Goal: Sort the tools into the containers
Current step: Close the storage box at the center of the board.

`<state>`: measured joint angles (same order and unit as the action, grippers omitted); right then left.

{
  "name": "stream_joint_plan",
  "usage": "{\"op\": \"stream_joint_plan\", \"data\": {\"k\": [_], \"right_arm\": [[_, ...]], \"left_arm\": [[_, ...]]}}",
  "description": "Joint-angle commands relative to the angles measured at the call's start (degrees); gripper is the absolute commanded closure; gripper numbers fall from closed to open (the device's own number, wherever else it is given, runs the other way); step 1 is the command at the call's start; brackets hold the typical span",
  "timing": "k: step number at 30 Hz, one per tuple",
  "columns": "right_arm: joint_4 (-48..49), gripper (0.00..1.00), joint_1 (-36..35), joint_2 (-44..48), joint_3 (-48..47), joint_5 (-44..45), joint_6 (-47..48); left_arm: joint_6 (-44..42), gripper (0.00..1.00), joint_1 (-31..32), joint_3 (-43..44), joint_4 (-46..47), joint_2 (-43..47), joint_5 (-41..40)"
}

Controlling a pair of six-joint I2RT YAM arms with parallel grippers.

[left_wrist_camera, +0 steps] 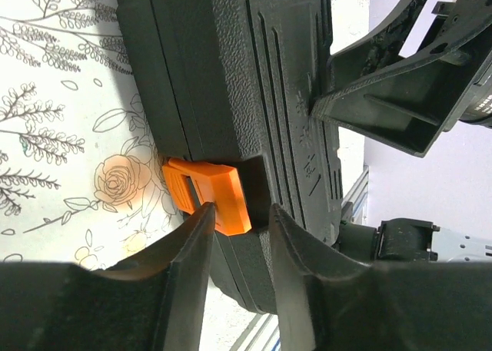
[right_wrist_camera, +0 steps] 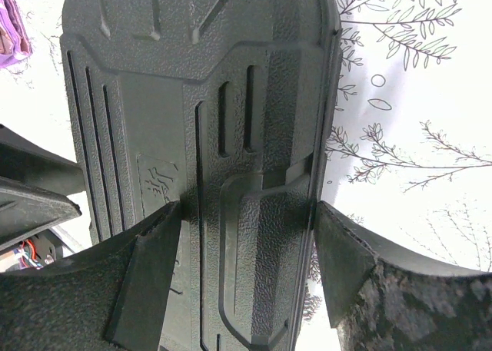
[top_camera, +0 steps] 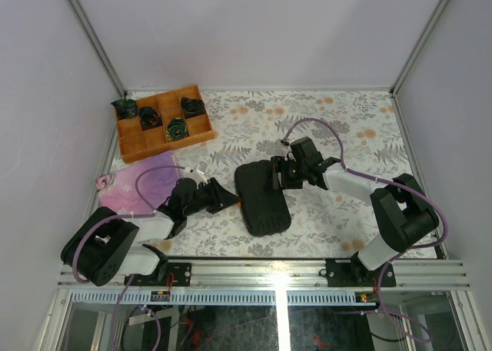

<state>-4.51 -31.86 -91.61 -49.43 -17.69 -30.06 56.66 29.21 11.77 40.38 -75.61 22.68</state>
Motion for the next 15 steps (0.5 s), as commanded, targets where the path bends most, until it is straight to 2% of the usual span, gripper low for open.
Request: {"op": "stream_joint_plan", "data": {"k": [1, 4, 7, 15], "right_arm": [[-6.40, 0.51, -0.95, -3.39, 1.87, 4.93, 4.22], [-6.23, 0.51, -0.93, -3.35, 1.97, 4.79, 4.22], [-6.24, 0.51, -0.93, -3.39, 1.97, 4.69, 4.22], [-6.15, 0.51, -0.93, -3.34, 1.96, 4.69, 4.14]], "left_arm": [[-1.53, 0.64, 0.13, 2.32, -0.70, 0.08, -1.63], [-1.81, 0.57, 0.19, 2.26, -2.06, 0.24, -2.50], [-1.74, 0.56, 0.17, 2.14, -2.15, -0.05, -2.72], [-1.56, 0.65, 0.15, 2.56, -3.43, -1.89, -3.22]]}}
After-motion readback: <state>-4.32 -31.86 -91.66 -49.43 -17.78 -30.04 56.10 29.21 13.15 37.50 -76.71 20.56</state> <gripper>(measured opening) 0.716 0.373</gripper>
